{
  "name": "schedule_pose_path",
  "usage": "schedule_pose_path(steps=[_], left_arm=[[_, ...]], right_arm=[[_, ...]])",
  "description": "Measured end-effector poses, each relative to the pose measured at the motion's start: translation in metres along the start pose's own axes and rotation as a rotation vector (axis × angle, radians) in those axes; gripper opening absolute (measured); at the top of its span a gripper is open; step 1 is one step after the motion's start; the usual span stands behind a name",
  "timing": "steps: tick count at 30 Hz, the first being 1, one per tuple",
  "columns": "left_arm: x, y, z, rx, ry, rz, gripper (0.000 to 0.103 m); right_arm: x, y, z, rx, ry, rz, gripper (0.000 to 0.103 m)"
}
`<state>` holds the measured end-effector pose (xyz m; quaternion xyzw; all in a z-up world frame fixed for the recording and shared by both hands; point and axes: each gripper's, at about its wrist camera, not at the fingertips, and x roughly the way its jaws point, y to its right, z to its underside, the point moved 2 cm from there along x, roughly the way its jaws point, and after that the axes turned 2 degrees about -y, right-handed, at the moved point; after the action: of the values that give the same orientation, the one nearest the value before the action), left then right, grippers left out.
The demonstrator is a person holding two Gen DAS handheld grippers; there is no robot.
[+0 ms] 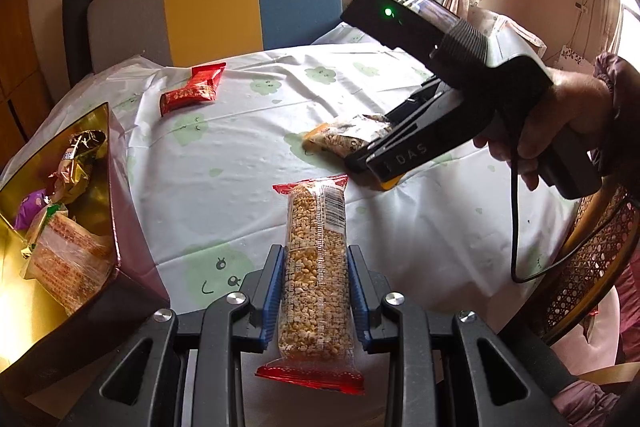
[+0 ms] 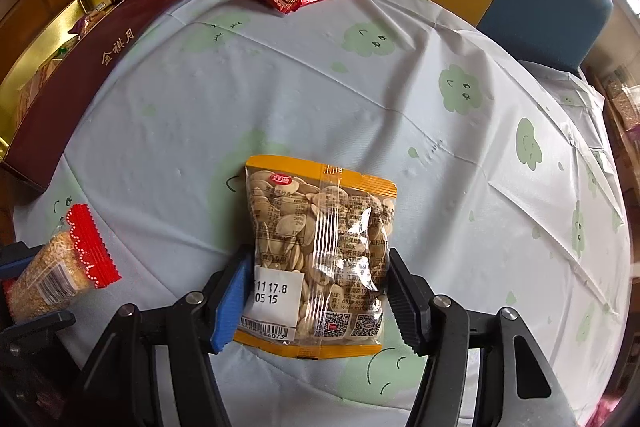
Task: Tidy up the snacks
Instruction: 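Carry the puffed-grain bar into the gold box and open the left gripper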
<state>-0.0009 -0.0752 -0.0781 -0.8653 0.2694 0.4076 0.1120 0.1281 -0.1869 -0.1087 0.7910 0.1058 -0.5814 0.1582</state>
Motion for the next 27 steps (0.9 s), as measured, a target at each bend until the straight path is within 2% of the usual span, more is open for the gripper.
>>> schedule_pose_path(steps=[5, 9, 16, 22, 25, 27], left_arm=[[-0.013, -0.009, -0.006, -0.029, 0.029, 0.005, 0.03], [-0.027, -0.027, -0.017, -0.108, 0.056, 0.034, 0.03], [-0.068, -0.09, -0.031, -0.356, 0.122, 0.09, 0.03], [-0.097, -0.167, -0.019, -0.609, 0.182, 0.042, 0.03], [-0.099, -0.207, 0.0, -0.754, 0.171, -0.02, 0.03], [-0.096, -0.23, 0.014, -0.854, 0.159, -0.031, 0.03]], right_arm=[[-0.001, 0.0, 0.0, -0.002, 0.0, 0.001, 0.063], [-0.001, 0.0, 0.0, -0.002, 0.0, 0.001, 0.063], [-0.002, 0.0, 0.0, -0.012, 0.004, 0.008, 0.063], [-0.003, 0.0, 0.0, -0.016, 0.005, 0.012, 0.063], [-0.003, 0.0, 0.0, -0.018, 0.006, 0.013, 0.063], [-0.004, 0.0, 0.0, -0.02, 0.007, 0.016, 0.063]])
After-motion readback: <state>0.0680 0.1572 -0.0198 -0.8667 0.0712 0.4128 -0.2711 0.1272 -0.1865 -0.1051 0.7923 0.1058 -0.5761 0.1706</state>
